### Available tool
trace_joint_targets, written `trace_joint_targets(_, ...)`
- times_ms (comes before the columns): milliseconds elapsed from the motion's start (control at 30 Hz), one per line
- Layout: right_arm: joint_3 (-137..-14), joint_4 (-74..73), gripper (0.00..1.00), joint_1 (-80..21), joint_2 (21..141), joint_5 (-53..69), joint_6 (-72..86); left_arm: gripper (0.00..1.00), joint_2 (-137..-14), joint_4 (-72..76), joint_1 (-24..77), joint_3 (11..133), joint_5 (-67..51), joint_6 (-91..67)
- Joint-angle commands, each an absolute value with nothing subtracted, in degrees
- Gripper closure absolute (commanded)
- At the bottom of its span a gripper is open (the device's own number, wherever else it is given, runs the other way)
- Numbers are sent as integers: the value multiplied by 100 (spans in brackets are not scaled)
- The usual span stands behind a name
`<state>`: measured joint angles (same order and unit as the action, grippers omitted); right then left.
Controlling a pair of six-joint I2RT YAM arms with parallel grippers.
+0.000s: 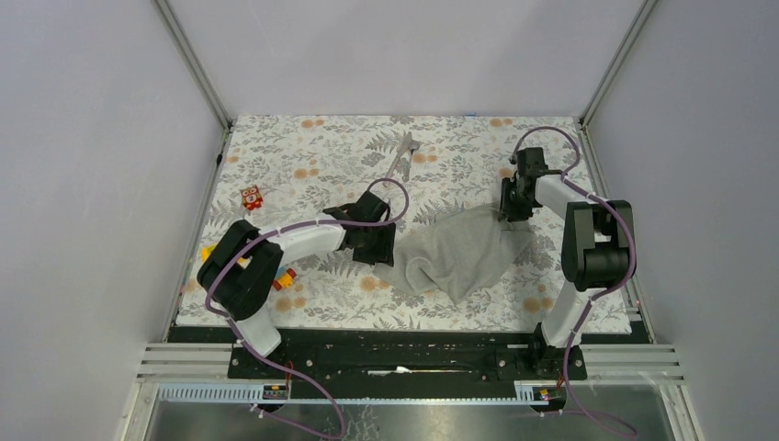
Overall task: Fold the napkin into a case and place the utensils inside
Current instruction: Pick up the crumpled napkin from the center of the board.
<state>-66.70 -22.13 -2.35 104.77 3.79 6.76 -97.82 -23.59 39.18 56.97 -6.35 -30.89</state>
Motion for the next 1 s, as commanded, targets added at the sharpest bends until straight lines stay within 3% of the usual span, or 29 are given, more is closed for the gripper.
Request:
trace_joint_targets(0, -6764, -2106, 61, -244, 10493, 374, 763, 39, -9783, -2245, 3947, 5460, -423, -3227)
trace_joint_targets(167, -6743, -2153, 50, -248, 10457, 57, 771, 38, -9923, -2180, 4066, 5483, -297, -3319)
trace_joint_targets(500, -6938, -2212, 50, -248, 10676, -245, 782, 63, -10094, -2162, 4139, 5575, -18, -3330)
trace_joint_targets(633, -7083, -2236, 68, -246, 10779, -282, 779, 72, -10034, -2072, 4129, 5624, -53, -3199)
trace_joint_targets(700, -7153, -2244, 79, -246, 10717, -254, 809, 84, -10013, -2063, 4118, 5728, -41, -3153)
trace_joint_targets(733, -7194, -2255, 83, -250, 10642, -231, 832, 98, -9996, -2111, 4114, 5842, -20, -3111)
trace_joint_targets(867, -7357, -2505, 97, -246, 9976, -343, 940, 100, -9544, -2405, 4112, 6479, 589, -2927)
trace_joint_targets(967, -7537, -2862, 100, -248, 9089, -589, 1011, 100, -8965, -2580, 4118, 6965, 911, -2770)
